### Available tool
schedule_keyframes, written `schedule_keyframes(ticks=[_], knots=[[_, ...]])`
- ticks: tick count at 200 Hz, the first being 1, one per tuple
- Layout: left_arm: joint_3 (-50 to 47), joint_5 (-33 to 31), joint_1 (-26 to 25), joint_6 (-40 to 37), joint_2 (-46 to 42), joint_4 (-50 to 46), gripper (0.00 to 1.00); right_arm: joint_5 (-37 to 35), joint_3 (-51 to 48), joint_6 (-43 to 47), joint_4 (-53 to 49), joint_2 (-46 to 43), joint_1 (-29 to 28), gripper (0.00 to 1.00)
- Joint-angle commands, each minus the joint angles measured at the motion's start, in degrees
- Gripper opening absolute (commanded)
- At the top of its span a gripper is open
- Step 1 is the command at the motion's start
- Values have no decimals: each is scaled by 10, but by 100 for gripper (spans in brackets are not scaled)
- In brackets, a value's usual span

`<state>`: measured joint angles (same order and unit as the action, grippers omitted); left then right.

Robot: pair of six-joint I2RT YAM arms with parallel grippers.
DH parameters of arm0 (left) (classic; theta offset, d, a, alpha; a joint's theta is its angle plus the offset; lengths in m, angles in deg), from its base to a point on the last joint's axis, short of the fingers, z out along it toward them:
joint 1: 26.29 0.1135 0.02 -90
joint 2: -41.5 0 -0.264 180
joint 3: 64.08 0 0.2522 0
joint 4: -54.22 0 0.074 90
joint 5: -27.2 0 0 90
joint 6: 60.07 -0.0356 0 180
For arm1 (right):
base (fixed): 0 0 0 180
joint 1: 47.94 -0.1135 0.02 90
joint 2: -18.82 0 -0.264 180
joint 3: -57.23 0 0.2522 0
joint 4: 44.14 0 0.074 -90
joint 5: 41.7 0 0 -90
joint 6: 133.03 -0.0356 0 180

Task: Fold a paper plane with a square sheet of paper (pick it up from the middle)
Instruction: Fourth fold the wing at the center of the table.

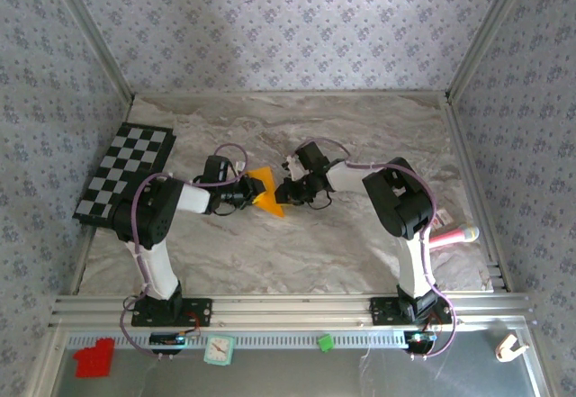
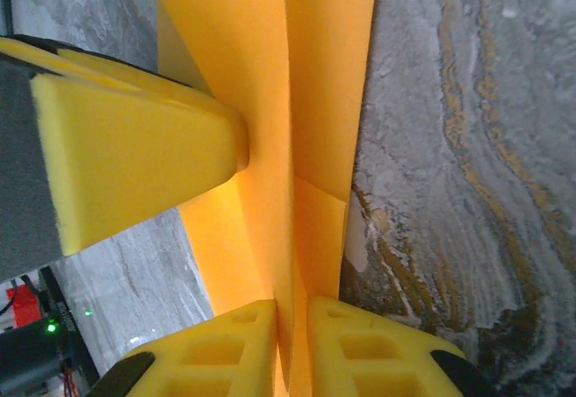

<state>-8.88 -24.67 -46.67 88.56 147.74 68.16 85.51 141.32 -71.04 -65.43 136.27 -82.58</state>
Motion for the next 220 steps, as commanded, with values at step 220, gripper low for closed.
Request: schedule_keyframes(ticks=[220], knots=[[-16,-80,-4,-14,-89,-138,27,1,-44,22,17,11,-12,7]])
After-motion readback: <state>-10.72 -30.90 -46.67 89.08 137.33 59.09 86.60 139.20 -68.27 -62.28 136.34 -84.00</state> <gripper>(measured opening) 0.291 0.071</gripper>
